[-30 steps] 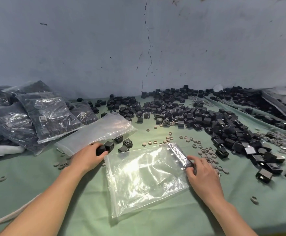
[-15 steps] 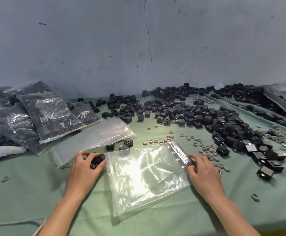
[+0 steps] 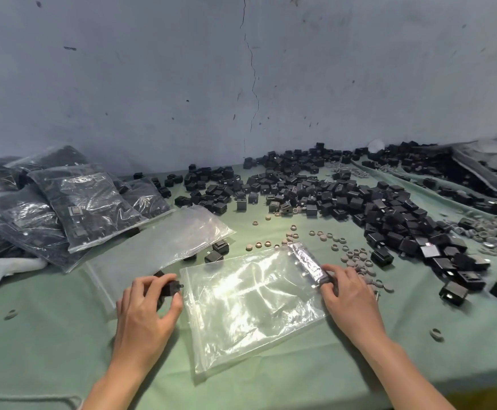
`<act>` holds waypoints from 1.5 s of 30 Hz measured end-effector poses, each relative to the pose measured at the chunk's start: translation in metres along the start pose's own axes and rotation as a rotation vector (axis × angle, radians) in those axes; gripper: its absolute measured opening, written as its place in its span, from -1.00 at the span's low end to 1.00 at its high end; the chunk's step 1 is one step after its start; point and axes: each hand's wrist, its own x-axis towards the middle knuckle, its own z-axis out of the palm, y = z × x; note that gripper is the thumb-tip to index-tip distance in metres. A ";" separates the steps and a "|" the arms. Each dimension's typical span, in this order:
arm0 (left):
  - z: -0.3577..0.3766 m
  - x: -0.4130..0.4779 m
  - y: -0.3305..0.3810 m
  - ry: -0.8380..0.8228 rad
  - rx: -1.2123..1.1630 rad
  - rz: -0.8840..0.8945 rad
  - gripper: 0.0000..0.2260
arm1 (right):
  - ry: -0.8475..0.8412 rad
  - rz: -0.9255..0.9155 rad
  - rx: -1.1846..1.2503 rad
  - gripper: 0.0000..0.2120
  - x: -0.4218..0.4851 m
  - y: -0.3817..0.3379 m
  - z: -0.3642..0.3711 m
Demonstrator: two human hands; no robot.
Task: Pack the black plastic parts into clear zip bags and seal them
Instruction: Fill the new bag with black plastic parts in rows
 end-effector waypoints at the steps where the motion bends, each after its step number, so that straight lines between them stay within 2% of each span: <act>1: -0.001 -0.004 0.003 -0.039 -0.008 0.034 -0.68 | 0.000 0.000 0.000 -0.66 0.000 0.000 0.000; 3: -0.003 -0.010 0.009 -0.131 -0.040 0.091 -0.64 | 0.001 0.003 -0.001 -0.65 0.000 0.001 0.000; 5: -0.004 -0.015 0.011 -0.210 -0.108 0.097 -0.67 | 0.002 0.007 0.003 -0.65 0.000 0.001 0.000; 8: -0.004 -0.022 0.013 -0.336 -0.305 0.020 -0.71 | -0.002 0.003 0.005 -0.64 0.001 0.001 0.001; 10: -0.003 -0.027 0.015 -0.393 -0.298 -0.003 -0.70 | -0.005 0.001 0.006 -0.64 0.001 0.001 0.001; 13: -0.006 -0.032 0.018 -0.270 -0.214 -0.052 -0.75 | -0.004 0.003 0.012 -0.64 0.001 0.002 0.001; 16: -0.013 -0.028 0.020 -0.123 -0.300 -0.224 -0.74 | 0.000 0.004 0.013 -0.65 0.002 0.003 0.002; 20: -0.014 -0.012 0.023 -0.226 -0.415 -0.447 -0.87 | 0.003 0.006 0.016 -0.65 0.002 0.003 0.002; 22: -0.015 -0.005 0.030 -0.304 -0.701 -0.667 -0.87 | -0.001 0.007 0.014 -0.65 0.002 0.003 0.002; 25: -0.023 0.003 0.042 -0.417 -1.328 -0.999 -0.80 | 0.000 0.008 0.013 -0.65 0.002 0.003 0.002; 27: -0.025 0.003 0.045 -0.468 -1.675 -1.108 -0.72 | 0.004 0.009 0.023 -0.65 0.002 0.003 0.001; 28: -0.024 0.001 0.045 -0.509 -1.752 -1.128 -0.69 | 0.005 0.007 0.027 -0.65 0.002 0.003 0.001; 30: -0.018 -0.002 0.046 -0.647 -1.714 -1.047 -0.71 | 0.007 0.003 0.031 -0.66 0.001 0.002 0.002; 32: -0.011 -0.003 0.048 -0.771 -1.496 -0.824 -0.73 | 0.007 0.003 0.033 -0.66 0.001 0.002 0.001; 34: -0.005 -0.004 0.050 -0.781 -1.054 -0.374 -0.74 | 0.004 0.006 0.034 -0.66 0.001 0.002 0.000; 36: 0.002 -0.005 0.050 -0.680 -0.514 0.119 -0.79 | 0.003 0.009 0.037 -0.66 0.001 0.002 0.000; 37: 0.005 -0.006 0.050 -0.625 -0.325 0.282 -0.79 | 0.002 0.011 0.038 -0.66 0.001 0.002 0.000; 38: 0.008 -0.008 0.048 -0.587 -0.212 0.368 -0.77 | 0.002 0.011 0.038 -0.66 0.001 0.003 0.000; 40: 0.010 -0.010 0.044 -0.549 -0.167 0.377 -0.73 | 0.003 0.008 0.042 -0.66 0.001 0.003 0.000; 42: 0.006 -0.011 0.038 -0.585 -0.170 0.351 -0.65 | 0.002 0.007 0.043 -0.67 0.001 0.003 0.000; 45: 0.005 -0.011 0.030 -0.609 -0.121 0.297 -0.44 | 0.000 0.010 0.048 -0.67 0.002 0.003 0.000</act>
